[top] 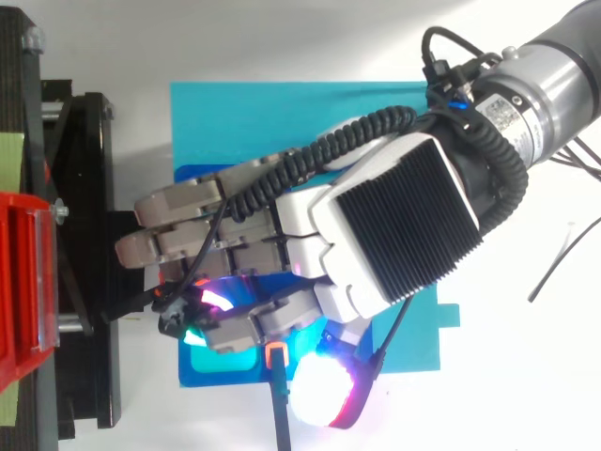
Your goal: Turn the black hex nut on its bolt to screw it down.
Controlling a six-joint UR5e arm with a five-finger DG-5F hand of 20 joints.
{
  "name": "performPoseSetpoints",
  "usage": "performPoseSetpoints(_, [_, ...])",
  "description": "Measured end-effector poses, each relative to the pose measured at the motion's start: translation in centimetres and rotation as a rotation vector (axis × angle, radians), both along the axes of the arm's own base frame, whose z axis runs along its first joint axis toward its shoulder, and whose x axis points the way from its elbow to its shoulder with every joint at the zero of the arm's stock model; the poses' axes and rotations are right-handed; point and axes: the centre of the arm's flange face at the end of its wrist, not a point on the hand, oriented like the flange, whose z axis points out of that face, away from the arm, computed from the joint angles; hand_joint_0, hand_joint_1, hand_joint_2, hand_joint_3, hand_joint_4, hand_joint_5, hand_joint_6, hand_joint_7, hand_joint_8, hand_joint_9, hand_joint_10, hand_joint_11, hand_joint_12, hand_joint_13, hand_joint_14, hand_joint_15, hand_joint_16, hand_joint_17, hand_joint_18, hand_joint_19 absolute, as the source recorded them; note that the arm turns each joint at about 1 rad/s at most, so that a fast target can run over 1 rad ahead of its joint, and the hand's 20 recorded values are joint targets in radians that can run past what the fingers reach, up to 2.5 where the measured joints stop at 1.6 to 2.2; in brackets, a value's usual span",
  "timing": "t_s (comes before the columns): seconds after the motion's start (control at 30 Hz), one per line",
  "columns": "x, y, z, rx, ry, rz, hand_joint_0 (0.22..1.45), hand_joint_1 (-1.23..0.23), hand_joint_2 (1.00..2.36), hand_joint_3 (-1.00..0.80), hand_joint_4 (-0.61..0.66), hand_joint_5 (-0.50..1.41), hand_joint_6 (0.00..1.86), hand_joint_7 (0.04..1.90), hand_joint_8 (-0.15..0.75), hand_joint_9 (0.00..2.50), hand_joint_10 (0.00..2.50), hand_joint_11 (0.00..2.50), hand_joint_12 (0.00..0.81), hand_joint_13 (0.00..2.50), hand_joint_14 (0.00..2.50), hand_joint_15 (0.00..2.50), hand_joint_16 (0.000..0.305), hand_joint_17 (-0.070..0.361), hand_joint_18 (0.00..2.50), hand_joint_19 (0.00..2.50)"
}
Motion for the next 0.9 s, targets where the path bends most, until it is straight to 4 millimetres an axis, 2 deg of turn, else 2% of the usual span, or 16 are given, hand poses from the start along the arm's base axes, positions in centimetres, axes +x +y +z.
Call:
performPoseSetpoints(0.6, [-0.6, -2.4, 0.0, -0.013, -0.007, 0.001, 0.49, -0.20, 1.00, -0.50, 0.25, -0.16, 0.85, 0.89, 0.320, 0.84, 0.01, 0.21, 0.375, 0.66, 0.00, 0.14, 0.054, 0.121, 0.58, 0.24])
performPoseSetpoints(0.9, [-1.2, -5.0, 0.1, -0.026, -0.020, 0.002, 0.49, -0.20, 1.00, -0.50, 0.25, -0.16, 0.85, 0.89, 0.321, 0.84, 0.01, 0.22, 0.374, 0.66, 0.01, 0.14, 0.054, 0.121, 0.58, 0.24])
